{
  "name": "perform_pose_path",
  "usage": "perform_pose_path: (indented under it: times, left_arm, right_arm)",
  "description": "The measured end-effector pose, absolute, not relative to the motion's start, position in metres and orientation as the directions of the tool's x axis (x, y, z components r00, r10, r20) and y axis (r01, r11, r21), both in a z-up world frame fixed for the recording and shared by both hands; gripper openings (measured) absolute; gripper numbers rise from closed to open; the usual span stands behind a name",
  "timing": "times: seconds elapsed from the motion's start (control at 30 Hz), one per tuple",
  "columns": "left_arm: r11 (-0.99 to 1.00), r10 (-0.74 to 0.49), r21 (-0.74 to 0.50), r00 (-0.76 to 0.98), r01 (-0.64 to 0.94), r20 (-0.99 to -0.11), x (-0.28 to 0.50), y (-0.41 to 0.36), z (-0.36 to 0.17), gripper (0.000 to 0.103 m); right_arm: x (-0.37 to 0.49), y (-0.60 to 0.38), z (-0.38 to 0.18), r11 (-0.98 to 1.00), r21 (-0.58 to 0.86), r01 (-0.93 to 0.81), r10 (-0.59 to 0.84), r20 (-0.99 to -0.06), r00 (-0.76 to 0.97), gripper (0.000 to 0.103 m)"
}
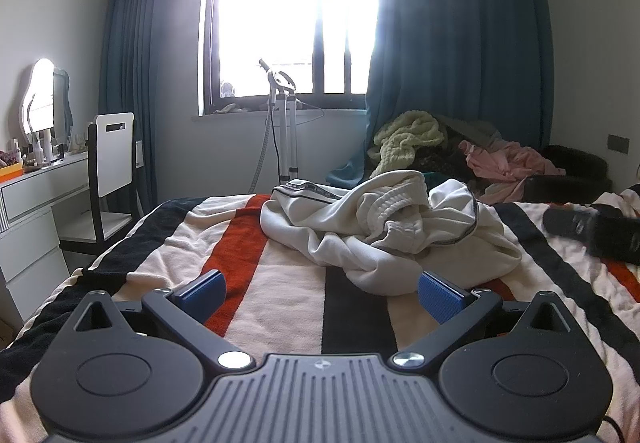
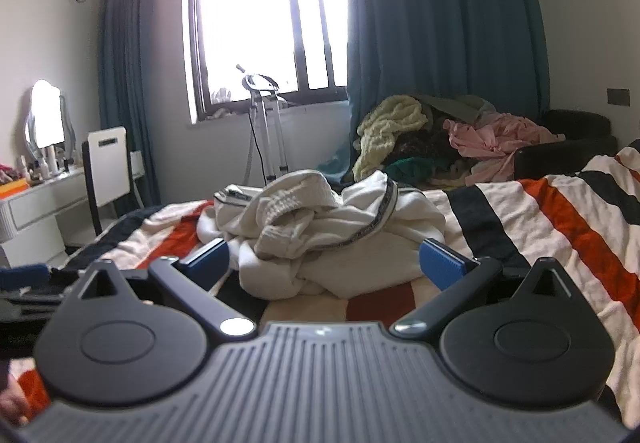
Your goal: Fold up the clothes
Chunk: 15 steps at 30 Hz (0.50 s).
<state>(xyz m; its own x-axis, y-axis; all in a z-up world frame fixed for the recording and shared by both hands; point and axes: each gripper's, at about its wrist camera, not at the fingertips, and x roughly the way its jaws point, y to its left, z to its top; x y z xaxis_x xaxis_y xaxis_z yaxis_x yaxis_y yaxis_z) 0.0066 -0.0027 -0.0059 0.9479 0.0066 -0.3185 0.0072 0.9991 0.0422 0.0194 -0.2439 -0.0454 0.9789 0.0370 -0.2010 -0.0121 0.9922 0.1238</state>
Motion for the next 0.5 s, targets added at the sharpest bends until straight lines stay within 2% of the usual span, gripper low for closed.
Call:
perform_pose_path:
  times: [0.13, 0.27, 0.5]
  left_arm:
    - [0.998, 0.011, 0.054, 0.945, 0.008, -0.326, 0.012, -0.004, -0.011, 0.103]
    - [0.996, -0.016, 0.079, 0.940, 0.045, -0.340, 0.024, -0.011, -0.015, 0.103]
    - [0.980, -0.080, 0.140, 0.930, 0.139, -0.358, 0.093, -0.034, -0.010, 0.103]
  right_arm:
    - [0.012, -0.243, -0.024, 0.996, 0.080, 0.034, -0.025, -0.112, 0.993, 0.103]
    - [0.009, -0.257, 0.008, 0.989, 0.116, 0.088, -0.084, -0.035, 0.996, 0.103]
    - [0.031, -0.296, 0.041, 0.983, 0.184, -0.008, 0.018, -0.051, 0.999, 0.103]
